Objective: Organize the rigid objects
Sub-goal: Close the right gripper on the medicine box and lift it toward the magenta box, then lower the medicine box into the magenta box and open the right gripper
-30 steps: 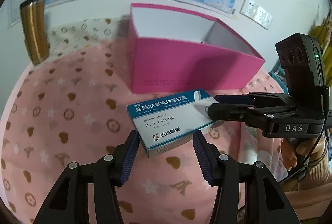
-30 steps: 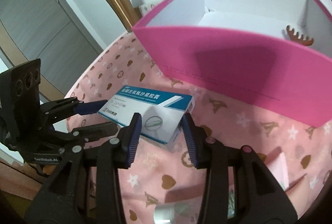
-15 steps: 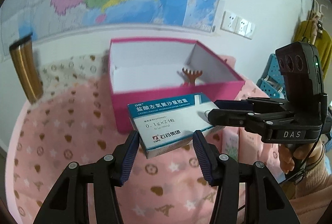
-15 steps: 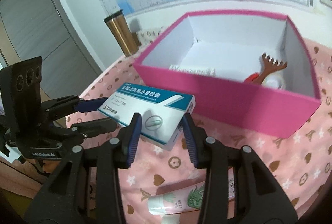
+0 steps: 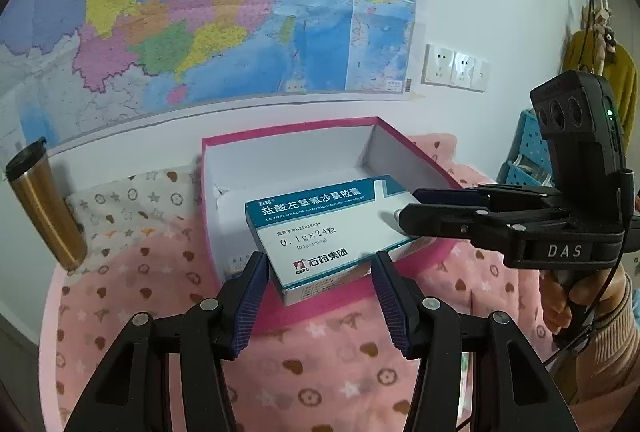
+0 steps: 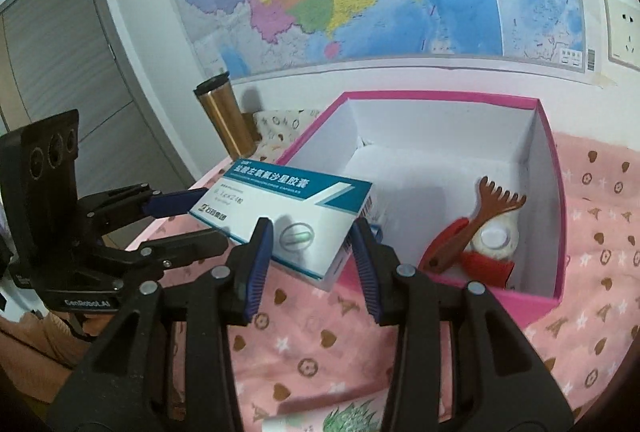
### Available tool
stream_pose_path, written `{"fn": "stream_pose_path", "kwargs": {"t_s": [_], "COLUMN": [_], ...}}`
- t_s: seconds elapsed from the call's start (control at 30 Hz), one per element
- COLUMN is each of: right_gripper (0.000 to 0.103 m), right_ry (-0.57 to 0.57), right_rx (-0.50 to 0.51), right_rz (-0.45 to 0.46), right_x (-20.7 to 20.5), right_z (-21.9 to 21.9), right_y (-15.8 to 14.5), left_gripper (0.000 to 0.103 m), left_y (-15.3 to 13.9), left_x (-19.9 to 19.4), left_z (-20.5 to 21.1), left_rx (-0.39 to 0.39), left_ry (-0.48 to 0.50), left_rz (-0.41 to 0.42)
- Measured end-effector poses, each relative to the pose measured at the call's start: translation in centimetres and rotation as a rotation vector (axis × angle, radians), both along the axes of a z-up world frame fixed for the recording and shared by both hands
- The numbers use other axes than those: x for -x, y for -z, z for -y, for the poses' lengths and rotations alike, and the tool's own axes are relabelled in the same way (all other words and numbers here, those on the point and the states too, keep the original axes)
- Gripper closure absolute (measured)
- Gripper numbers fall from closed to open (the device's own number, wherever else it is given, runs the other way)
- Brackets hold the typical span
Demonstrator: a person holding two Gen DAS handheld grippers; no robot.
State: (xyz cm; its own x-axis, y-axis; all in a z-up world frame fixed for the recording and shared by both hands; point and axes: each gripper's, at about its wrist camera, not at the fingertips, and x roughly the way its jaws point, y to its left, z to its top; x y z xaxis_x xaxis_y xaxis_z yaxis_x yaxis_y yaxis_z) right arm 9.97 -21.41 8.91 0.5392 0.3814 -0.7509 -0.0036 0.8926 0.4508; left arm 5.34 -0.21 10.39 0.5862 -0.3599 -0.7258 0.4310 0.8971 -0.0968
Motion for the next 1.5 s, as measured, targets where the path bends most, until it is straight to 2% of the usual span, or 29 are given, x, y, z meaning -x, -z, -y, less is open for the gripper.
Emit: {"fn": "stream_pose_path", "kwargs": {"t_s": [0.23,0.77,0.93,1.1,1.23,1.33,1.5], "right_gripper": [0.059,0.061,0.061,0.061,0.061,0.061,0.061], "right_ry": [0.030,0.034,0.021,0.013,0.014,0.022,0.015], "right_rx": [-0.002,-0.040,-0.056,-0.054,-0.063,-0.075,-0.097], "right_rz": [-0.022,-0.142,-0.193,-0.204,-0.211,-0.190,-0.107], "right_x": [-2.3,-5.4,-5.7,-5.9,-5.9,-5.3,-3.2], "right_z": [1.0,1.1,1.0,0.8,0.8,1.2,1.8], "right_y": [1.4,7.3,9.0,9.4,9.5,8.7,5.6], "left_gripper": [0.049,0.049,0.049,0.047,0.048,0.047,0.043], "left_y": [1.3,5.5,5.6,5.9,5.5,4.5,2.4], "left_x": [-3.0,-7.2,-7.3,-7.2,-7.0,-5.9,-2.7], "left_z": [0.4,-0.5,-0.1,0.5,0.0,-0.4,-0.7], "left_rx": [-0.025,-0.107,-0.153,-0.216,-0.198,-0.182,-0.098], "left_ry": [-0.009,-0.046,-0.051,-0.065,-0.089,-0.108,-0.072], "left_rz": [-0.032,-0.121,-0.104,-0.072,-0.063,-0.022,0.026]}}
